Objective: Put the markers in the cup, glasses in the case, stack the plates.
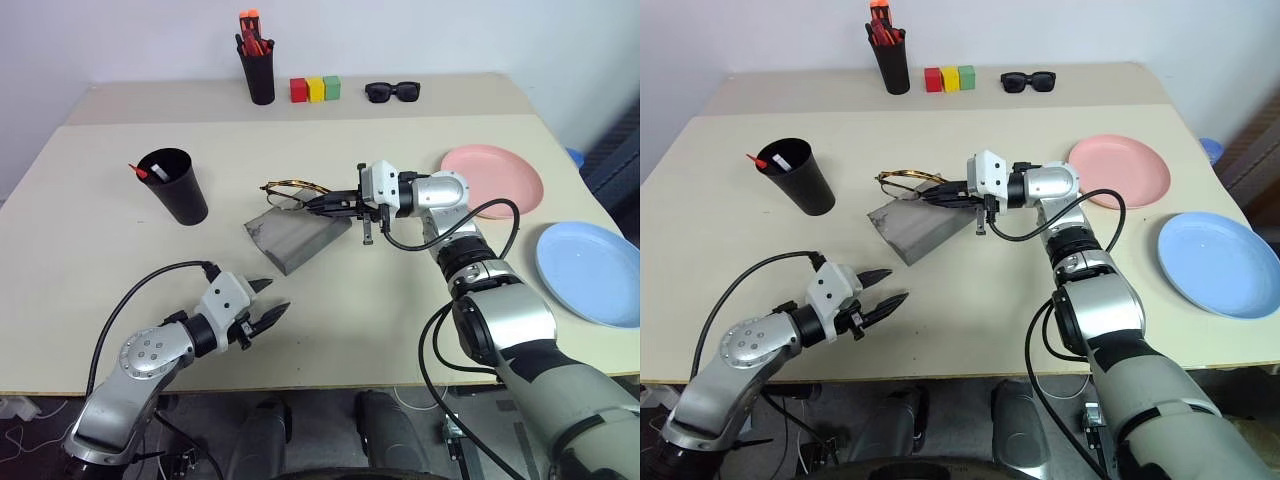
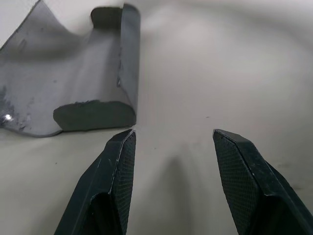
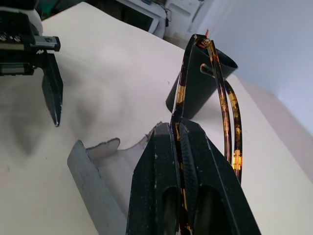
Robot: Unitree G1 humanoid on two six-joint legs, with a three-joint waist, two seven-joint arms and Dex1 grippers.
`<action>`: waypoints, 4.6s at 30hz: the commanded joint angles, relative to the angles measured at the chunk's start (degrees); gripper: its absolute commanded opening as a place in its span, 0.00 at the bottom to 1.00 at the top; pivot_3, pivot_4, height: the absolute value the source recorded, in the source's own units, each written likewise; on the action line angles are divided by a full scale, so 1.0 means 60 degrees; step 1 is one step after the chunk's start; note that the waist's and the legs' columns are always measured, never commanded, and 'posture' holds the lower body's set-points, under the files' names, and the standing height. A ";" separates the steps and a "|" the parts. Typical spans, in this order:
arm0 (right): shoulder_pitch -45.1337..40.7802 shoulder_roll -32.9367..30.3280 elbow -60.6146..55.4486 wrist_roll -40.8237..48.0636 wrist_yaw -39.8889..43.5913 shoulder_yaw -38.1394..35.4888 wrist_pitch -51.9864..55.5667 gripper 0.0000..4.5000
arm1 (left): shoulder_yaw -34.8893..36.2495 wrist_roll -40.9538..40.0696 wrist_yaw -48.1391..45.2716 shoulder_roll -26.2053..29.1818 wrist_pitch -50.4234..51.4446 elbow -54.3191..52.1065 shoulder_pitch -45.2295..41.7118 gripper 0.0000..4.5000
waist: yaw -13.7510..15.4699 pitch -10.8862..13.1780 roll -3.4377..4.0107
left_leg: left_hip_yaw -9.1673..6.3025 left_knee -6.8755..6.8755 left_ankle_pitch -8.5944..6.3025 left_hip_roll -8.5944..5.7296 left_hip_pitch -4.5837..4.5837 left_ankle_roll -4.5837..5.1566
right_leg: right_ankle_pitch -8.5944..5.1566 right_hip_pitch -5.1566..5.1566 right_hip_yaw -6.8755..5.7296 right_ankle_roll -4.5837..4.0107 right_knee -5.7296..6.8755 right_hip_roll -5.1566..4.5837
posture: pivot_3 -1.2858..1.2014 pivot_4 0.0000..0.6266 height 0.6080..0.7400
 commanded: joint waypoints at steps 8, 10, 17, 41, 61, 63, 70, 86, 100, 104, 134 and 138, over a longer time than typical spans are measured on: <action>0.0146 -0.0076 -0.0281 0.0074 -0.0344 -0.0198 -0.0114 0.00 | -0.0080 0.0771 0.0586 -0.0336 -0.0024 0.0394 -0.0708 0.56 | -0.0040 0.0000 0.0000 | -0.0001 0.0003 0.0000 0.0000 0.0000 -0.0001 | 0.0000 0.0000 0.0000 0.0001 0.0005 0.0000 | 0.52 0.24 1.00; 0.0167 -0.0096 -0.0303 0.0076 -0.0392 -0.0203 -0.0105 0.00 | -0.0082 0.0870 0.0637 -0.0382 -0.0057 0.0464 -0.0749 0.56 | -0.0055 0.0000 0.0000 | -0.0001 0.0003 0.0000 0.0000 0.0000 -0.0001 | 0.0000 0.0000 0.0000 0.0001 0.0006 0.0000 | 0.52 0.24 1.00; 0.0208 -0.0220 -0.0347 0.0077 -0.0587 -0.0228 -0.0088 0.00 | -0.0076 0.0711 0.0511 -0.0543 0.0167 0.0555 -0.1099 0.56 | -0.0084 0.0000 -0.0001 | -0.0003 0.0004 0.0001 0.0000 0.0000 -0.0001 | 0.0001 0.0000 0.0000 0.0001 0.0007 0.0000 | 0.52 0.24 1.00; 0.0755 -0.0683 -0.1214 0.0177 -0.1482 -0.0269 0.0058 0.00 | -0.1329 0.1371 -0.0508 -0.0358 0.0412 0.2696 -0.3594 0.56 | -0.0137 0.0000 -0.0001 | -0.0006 0.0004 0.0001 -0.0001 -0.0001 -0.0002 | 0.0001 -0.0003 -0.0001 0.0002 0.0014 0.0001 | 0.52 0.24 1.00; 0.0714 -0.0690 -0.1076 0.0108 -0.1705 -0.0234 0.0083 0.00 | -0.0087 0.1016 -0.0387 -0.0339 -0.1183 0.2457 -0.3325 0.56 | -0.0137 0.0000 -0.0001 | -0.0007 0.0003 0.0007 0.0000 -0.0017 -0.0011 | 0.0002 -0.0031 0.0002 0.0003 0.0038 0.0002 | 0.52 0.24 1.00; 0.0703 -0.0680 -0.1067 0.0109 -0.1706 -0.0235 0.0086 0.00 | -0.0042 0.1092 -0.0210 -0.0473 -0.1034 0.2556 -0.3578 0.56 | -0.0116 0.0000 -0.0001 | -0.0007 0.0012 0.0007 -0.0001 -0.0017 -0.0011 | 0.0002 -0.0030 0.0002 0.0003 0.0047 0.0003 | 0.52 0.24 1.00; 0.0905 -0.0702 -0.1209 0.0110 -0.1930 -0.0276 0.0104 0.00 | -0.0060 0.1480 0.0551 -0.0857 -0.0642 0.2777 -0.3934 0.56 | -0.0145 0.0000 -0.0001 | -0.0008 0.0013 0.0007 -0.0003 -0.0017 -0.0012 | 0.0002 -0.0031 0.0002 0.0003 0.0046 0.0002 | 0.52 0.24 1.00; 0.2258 -0.1000 -0.2878 0.0173 -0.2974 -0.0340 0.0508 0.00 | -0.0254 0.2135 0.1070 -0.0788 0.0961 0.4329 -0.4956 0.56 | -0.0130 -0.0001 -0.0002 | -0.0010 0.0016 0.0009 -0.0003 -0.0018 -0.0013 | 0.0002 -0.0038 0.0002 0.0004 0.0063 0.0003 | 0.52 0.24 1.00; 0.2992 -0.1455 -0.3984 0.0218 -0.3388 -0.0336 0.1093 0.00 | -0.0557 0.1400 -0.2173 0.0443 -0.0157 0.4551 -0.5087 0.00 | -0.0140 -0.0001 -0.0003 | -0.0010 0.0013 0.0010 -0.0003 -0.0017 -0.0015 | 0.0001 -0.0038 0.0002 0.0004 0.0062 0.0003 | 0.52 0.24 1.00; 0.2920 -0.1456 -0.3917 0.0185 -0.3450 -0.0319 0.1120 0.00 | -0.0497 0.0955 -0.3544 0.1042 -0.1066 0.4621 -0.4960 0.00 | -0.0134 0.0000 -0.0003 | -0.0009 0.0013 0.0010 -0.0002 -0.0018 -0.0015 | 0.0001 -0.0038 0.0002 0.0003 0.0060 0.0003 | 0.52 0.24 1.00; 0.2856 -0.1522 -0.4558 0.0615 -0.1927 0.0075 0.2357 0.00 | 0.0522 -0.1066 -0.4860 0.1238 -0.1816 0.3234 -0.4473 0.61 | -0.0137 0.0001 -0.0003 | -0.0008 0.0017 0.0010 0.0000 -0.0018 -0.0013 | 0.0000 -0.0041 0.0004 0.0003 0.0069 0.0004 | 0.52 0.24 1.00; 0.3289 -0.1614 -0.5490 0.0959 -0.1262 0.0292 0.3395 0.00 | 0.1707 -0.2165 -0.3806 0.1141 -0.0470 0.1640 -0.3471 0.61 | -0.0168 0.0000 -0.0003 | -0.0011 0.0017 0.0009 0.0002 -0.0020 -0.0013 | -0.0001 -0.0045 0.0004 0.0004 0.0072 0.0004 | 0.52 0.24 1.00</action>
